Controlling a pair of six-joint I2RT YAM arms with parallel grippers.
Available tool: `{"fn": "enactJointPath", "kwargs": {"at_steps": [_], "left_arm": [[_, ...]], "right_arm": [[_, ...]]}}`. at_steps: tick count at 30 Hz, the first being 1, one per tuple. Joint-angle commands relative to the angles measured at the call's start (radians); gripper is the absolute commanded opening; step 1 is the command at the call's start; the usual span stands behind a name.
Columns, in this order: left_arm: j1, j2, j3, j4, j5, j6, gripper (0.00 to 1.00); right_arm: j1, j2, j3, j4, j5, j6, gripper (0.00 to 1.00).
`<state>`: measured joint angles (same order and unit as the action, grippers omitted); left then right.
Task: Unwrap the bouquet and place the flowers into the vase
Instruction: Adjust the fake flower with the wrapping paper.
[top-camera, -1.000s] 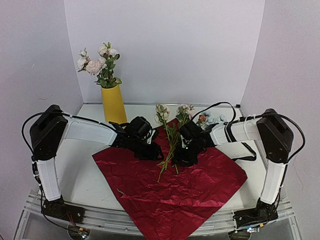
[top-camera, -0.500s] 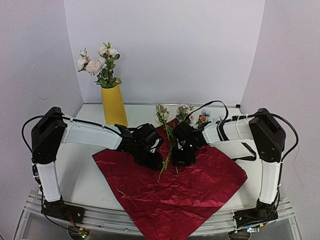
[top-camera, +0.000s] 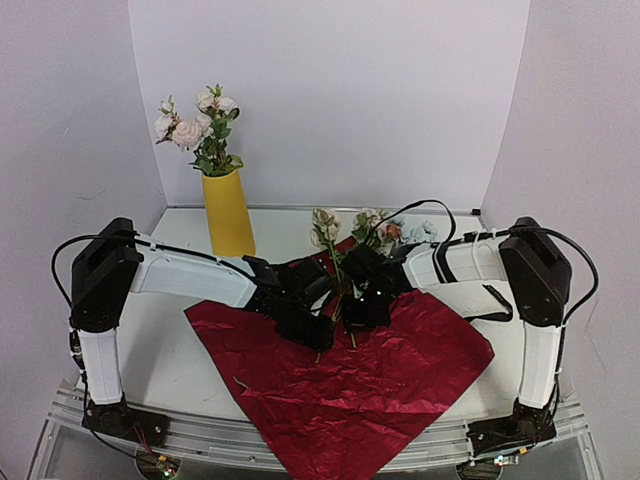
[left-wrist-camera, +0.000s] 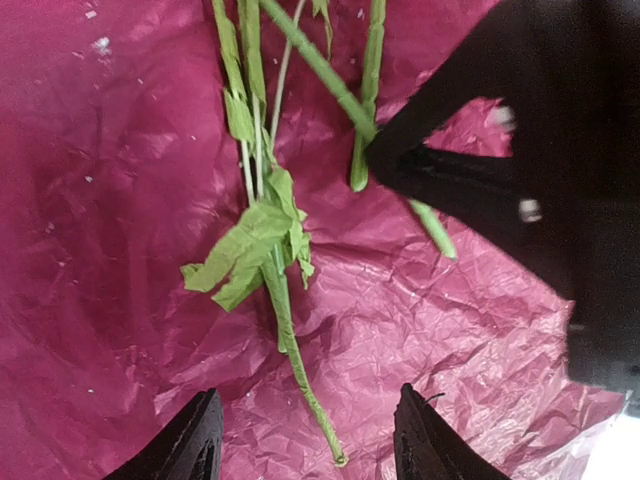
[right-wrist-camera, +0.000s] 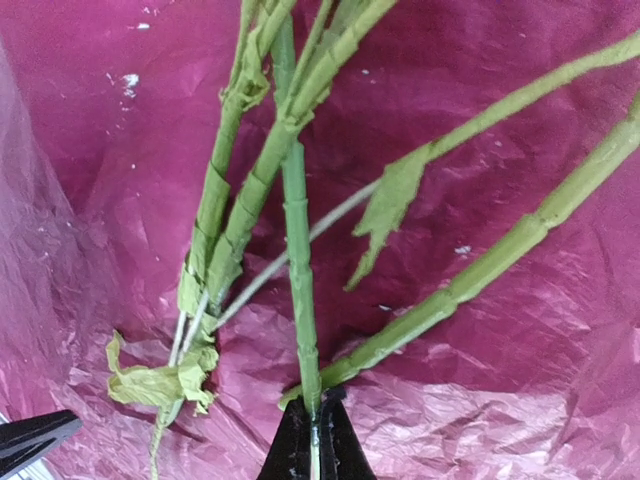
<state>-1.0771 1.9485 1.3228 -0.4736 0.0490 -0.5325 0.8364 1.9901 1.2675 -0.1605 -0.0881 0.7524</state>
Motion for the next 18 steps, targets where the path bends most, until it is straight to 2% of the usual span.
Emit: {"fn": "enactJointPath", "kwargs": {"at_steps": [1,12,14,18], "left_arm": [[-0.015,0.021,0.05,-0.012,-0.024,-0.041,0.57],[-0.037,0.101,0.096,-0.052,0.007,-0.099,0.46],[-0.037,0.111,0.105,-0.065,0.007,-0.101,0.39],[-0.037,0.117,0.128,-0.103,-0.009,-0.101,0.17]], "right_arm": [[0.003,-0.099,-0.052,-0.009,0.031,-0.015,0.0],[0.004,-0.219,-0.132,0.103,0.022,-0.05,0.0],[0.003,-0.23,-0.14,0.107,0.026,-0.048,0.0],[0.003,-0.245,-0.158,0.111,0.038,-0.035,0.0]]}}
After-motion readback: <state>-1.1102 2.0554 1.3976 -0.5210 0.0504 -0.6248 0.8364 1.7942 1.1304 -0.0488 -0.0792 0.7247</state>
